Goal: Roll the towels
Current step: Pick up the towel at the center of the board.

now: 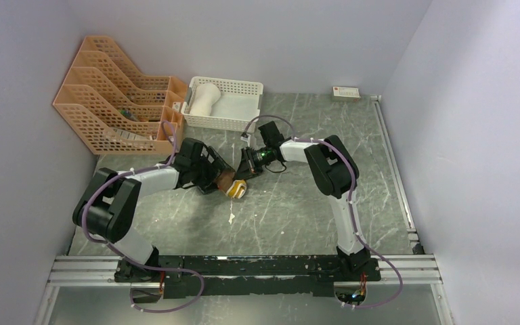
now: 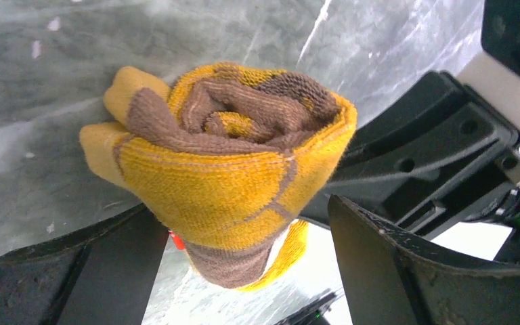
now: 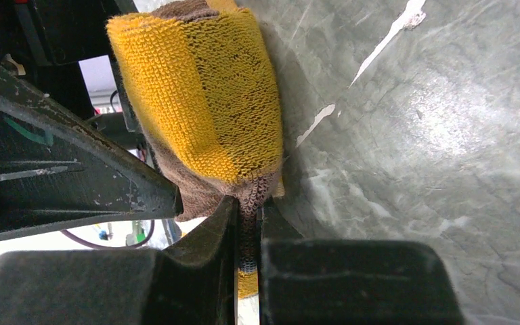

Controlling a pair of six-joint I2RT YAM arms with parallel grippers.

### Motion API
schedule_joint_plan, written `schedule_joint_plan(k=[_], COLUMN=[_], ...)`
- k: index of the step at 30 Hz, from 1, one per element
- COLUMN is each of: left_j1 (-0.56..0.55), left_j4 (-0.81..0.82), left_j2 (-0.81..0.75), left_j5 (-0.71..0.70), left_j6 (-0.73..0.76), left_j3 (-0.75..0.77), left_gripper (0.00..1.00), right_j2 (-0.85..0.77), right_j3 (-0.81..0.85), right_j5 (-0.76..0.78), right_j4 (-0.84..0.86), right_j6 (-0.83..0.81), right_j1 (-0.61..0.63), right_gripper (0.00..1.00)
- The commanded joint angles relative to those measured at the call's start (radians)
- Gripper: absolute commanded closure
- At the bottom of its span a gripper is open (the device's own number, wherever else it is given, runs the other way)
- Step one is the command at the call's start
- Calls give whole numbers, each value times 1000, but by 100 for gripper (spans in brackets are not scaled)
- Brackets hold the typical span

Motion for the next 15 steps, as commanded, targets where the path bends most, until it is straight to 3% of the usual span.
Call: schedule_joint_plan(k=[1, 7, 15], left_j1=[-28, -55, -122], left_j4=[-122, -127, -138], left_j2=[12, 13, 154], left_j5=[-210, -329, -425], left_j6=[-100, -175, -183], left_j3=[-18, -28, 44], left_gripper=[1, 9, 22], right_j2=[-1, -20, -84], right_j3=[-14, -25, -51], right_j5=[108, 112, 122], right_j4=[-68, -71, -93], right_j6=[-67, -70, -101], right_j1=[4, 5, 23], right_gripper=[100, 100, 100])
